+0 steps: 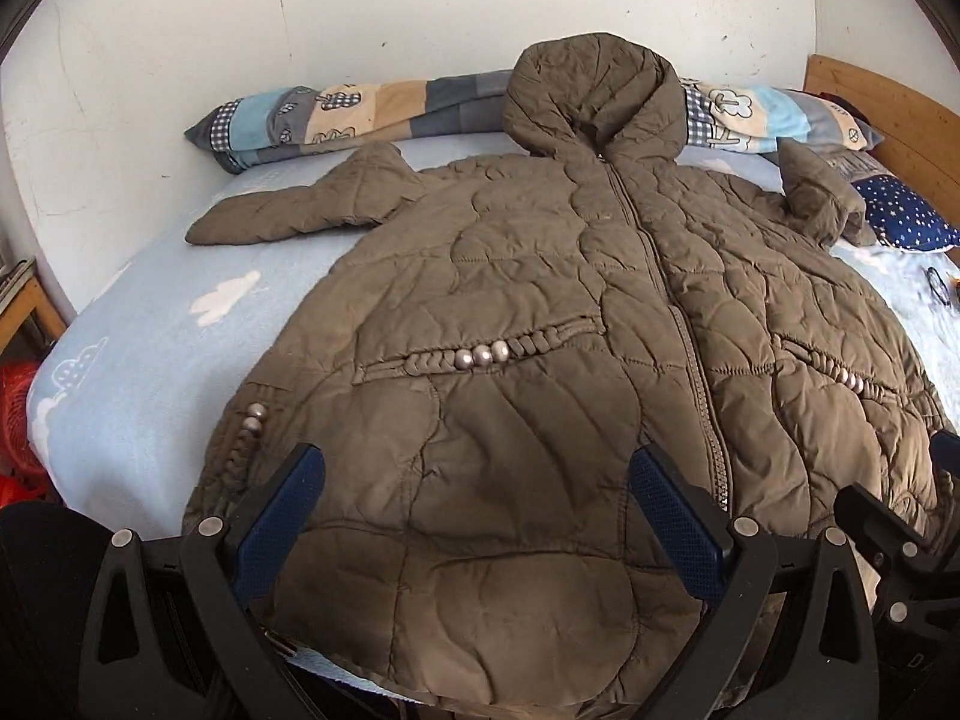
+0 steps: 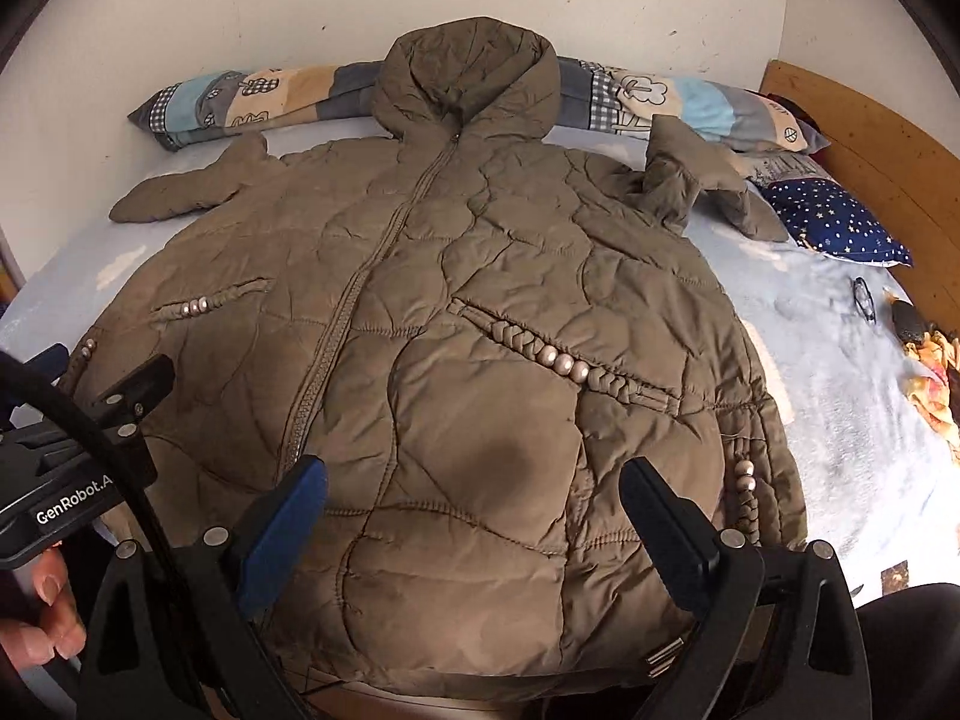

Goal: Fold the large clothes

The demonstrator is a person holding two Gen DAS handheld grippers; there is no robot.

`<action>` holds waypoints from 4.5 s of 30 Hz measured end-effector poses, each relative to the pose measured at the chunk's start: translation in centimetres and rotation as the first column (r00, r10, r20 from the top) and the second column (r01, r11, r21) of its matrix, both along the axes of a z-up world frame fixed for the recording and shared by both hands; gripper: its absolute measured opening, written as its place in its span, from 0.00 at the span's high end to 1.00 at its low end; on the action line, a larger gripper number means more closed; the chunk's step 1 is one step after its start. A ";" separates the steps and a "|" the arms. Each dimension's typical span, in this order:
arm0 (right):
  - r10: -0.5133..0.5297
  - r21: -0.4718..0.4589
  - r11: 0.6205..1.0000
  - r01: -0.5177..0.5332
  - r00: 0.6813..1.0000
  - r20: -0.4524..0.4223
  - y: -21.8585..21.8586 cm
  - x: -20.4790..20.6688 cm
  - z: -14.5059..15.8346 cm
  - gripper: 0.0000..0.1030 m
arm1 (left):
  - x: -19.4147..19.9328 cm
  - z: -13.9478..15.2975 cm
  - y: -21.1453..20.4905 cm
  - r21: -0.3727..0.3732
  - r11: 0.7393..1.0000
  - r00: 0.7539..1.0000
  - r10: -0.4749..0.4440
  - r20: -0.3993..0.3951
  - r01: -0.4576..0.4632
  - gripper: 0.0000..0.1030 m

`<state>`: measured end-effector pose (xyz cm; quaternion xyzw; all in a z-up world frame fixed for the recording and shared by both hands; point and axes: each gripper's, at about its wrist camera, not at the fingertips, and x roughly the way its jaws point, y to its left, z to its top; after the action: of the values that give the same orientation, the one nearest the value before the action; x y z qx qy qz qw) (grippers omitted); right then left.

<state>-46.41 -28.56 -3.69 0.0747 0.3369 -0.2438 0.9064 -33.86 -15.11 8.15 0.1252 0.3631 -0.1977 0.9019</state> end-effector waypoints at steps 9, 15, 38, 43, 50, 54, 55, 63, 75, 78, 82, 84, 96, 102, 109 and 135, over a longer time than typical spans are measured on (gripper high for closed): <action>-0.027 0.002 1.000 0.027 1.000 -0.005 -0.1 0.2 -0.4 0.03 | 0.9 -1.6 0.9 0.008 0.999 0.998 0.035 -0.050 -0.035 0.01; -0.019 -0.021 1.000 0.019 1.000 0.002 -0.4 0.0 0.1 0.03 | 0.7 -1.7 1.3 0.004 0.999 0.999 0.039 -0.037 -0.038 0.01; -0.030 -0.054 0.998 0.031 0.999 0.014 -0.7 -0.7 0.1 0.03 | 0.5 -1.7 1.6 0.011 0.999 0.999 0.042 -0.018 -0.042 0.01; -0.035 -0.055 0.998 0.036 0.999 0.018 -0.8 -0.9 0.1 0.03 | 0.4 -1.7 1.4 0.015 0.999 0.999 0.039 -0.019 -0.039 0.01; -0.051 -0.063 0.997 0.053 0.998 0.031 -1.3 -1.3 0.4 0.03 | 0.2 -1.5 0.5 0.025 0.999 0.999 0.023 -0.023 -0.022 0.01; -0.058 -0.058 0.997 0.060 0.998 0.034 -1.8 -1.4 0.7 0.03 | 0.3 -0.6 0.2 0.012 1.000 1.000 0.018 -0.011 -0.017 0.01; -0.060 -0.055 0.997 0.062 0.997 0.039 -2.1 -1.5 0.9 0.03 | 0.4 -0.2 0.1 0.008 1.000 1.000 0.014 -0.008 -0.014 0.01; -0.070 0.040 0.997 0.064 0.980 0.185 -7.7 -3.5 7.4 0.03 | 3.9 8.2 -1.2 -0.078 0.997 0.987 0.007 0.160 0.006 0.01; -0.285 0.394 0.912 0.112 0.864 0.414 -25.4 -6.4 15.2 0.03 | 13.8 12.3 -8.8 -0.118 0.990 0.987 -0.065 0.145 0.082 0.01; -0.368 0.509 0.852 0.121 0.830 0.419 -30.7 -6.2 14.5 0.03 | 14.6 9.3 -9.8 -0.115 0.990 0.989 -0.073 0.132 0.088 0.01; -0.451 0.636 0.765 0.098 0.787 0.421 -37.8 -5.3 12.4 0.04 | 15.8 7.3 -10.1 -0.093 0.990 0.994 -0.101 0.049 0.106 0.01; -0.486 0.676 0.730 0.101 0.771 0.410 -41.1 -4.7 11.0 0.11 | 16.0 7.2 -9.7 -0.092 0.989 0.991 -0.114 0.065 0.119 0.01; -0.544 0.731 0.648 0.214 0.802 0.248 -57.5 2.7 3.7 0.37 | 19.1 5.1 -8.2 -0.066 0.992 0.994 -0.105 0.028 0.107 0.01; -0.593 0.737 0.619 0.272 0.777 0.212 -62.5 4.4 0.8 0.38 | 19.7 4.4 -8.5 -0.050 0.993 0.994 -0.106 0.027 0.107 0.01; -0.588 0.734 0.610 0.299 0.791 0.167 -64.9 6.6 -1.6 0.48 | 19.8 3.3 -9.4 -0.036 0.992 0.993 -0.119 -0.006 0.119 0.01; -0.706 0.595 0.680 0.429 0.604 0.371 -59.9 -8.7 9.7 0.83 | 18.6 4.9 -9.1 -0.073 0.991 0.994 -0.112 -0.004 0.111 0.01</action>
<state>-55.13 -88.44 6.05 0.4566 0.0500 -0.4083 0.7889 -15.26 -24.19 13.01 0.1114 0.3518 -0.2613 0.8919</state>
